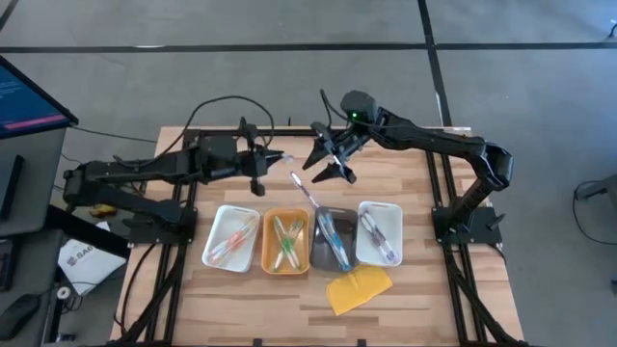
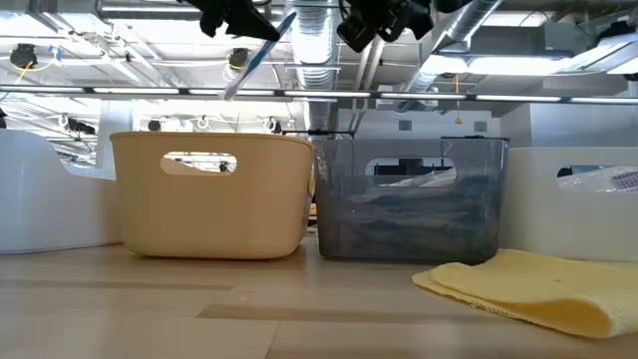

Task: Pick & Place Toothbrushes
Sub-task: Put the blue toothbrush into the black bin

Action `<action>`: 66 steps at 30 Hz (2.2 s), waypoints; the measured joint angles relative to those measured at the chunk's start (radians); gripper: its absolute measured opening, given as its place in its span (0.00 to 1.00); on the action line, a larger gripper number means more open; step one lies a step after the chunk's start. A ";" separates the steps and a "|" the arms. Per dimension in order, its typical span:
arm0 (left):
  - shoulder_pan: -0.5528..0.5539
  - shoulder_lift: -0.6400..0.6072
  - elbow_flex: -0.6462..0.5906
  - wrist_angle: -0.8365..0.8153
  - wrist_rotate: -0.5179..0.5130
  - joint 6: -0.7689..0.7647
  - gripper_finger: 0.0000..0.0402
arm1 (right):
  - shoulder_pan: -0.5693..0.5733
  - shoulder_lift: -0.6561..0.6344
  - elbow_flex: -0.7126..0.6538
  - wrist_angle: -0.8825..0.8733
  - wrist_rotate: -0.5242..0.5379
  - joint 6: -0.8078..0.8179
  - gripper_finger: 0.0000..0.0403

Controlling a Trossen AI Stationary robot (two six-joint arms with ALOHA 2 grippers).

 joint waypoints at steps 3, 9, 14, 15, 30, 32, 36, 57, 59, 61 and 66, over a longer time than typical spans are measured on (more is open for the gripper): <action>-0.027 0.000 0.000 -0.001 -0.024 0.084 0.02 | 0.007 0.009 0.000 -0.003 0.019 -0.007 0.58; -0.079 0.001 0.000 0.003 -0.060 0.311 0.02 | -0.027 0.011 0.000 -0.003 0.112 -0.014 0.62; -0.096 0.001 0.000 0.083 -0.127 0.450 0.02 | -0.039 0.011 0.000 0.001 0.134 -0.012 0.62; -0.095 0.001 0.000 0.101 -0.127 0.465 0.02 | -0.036 0.011 0.000 0.001 0.134 -0.011 0.62; -0.102 0.069 0.000 0.198 -0.051 0.554 0.02 | -0.014 0.027 -0.001 0.069 0.182 -0.027 0.62; -0.099 0.071 -0.001 0.192 -0.051 0.556 0.02 | -0.009 0.028 -0.001 0.096 0.183 -0.023 0.62; -0.096 0.082 0.000 0.210 -0.051 0.550 0.02 | -0.004 0.028 -0.001 0.102 0.183 -0.021 0.62; -0.102 0.081 0.000 0.285 -0.056 0.469 0.02 | 0.011 0.027 -0.001 0.146 0.227 -0.104 0.22; -0.102 0.081 0.000 0.286 -0.058 0.469 0.02 | 0.011 0.027 -0.001 0.144 0.228 -0.130 0.17; -0.102 0.081 0.000 0.287 -0.056 0.458 0.03 | 0.012 0.027 -0.001 0.138 0.229 -0.153 0.11; -0.102 0.081 0.000 0.282 -0.077 0.402 0.12 | 0.018 0.027 -0.001 0.134 0.263 -0.179 0.05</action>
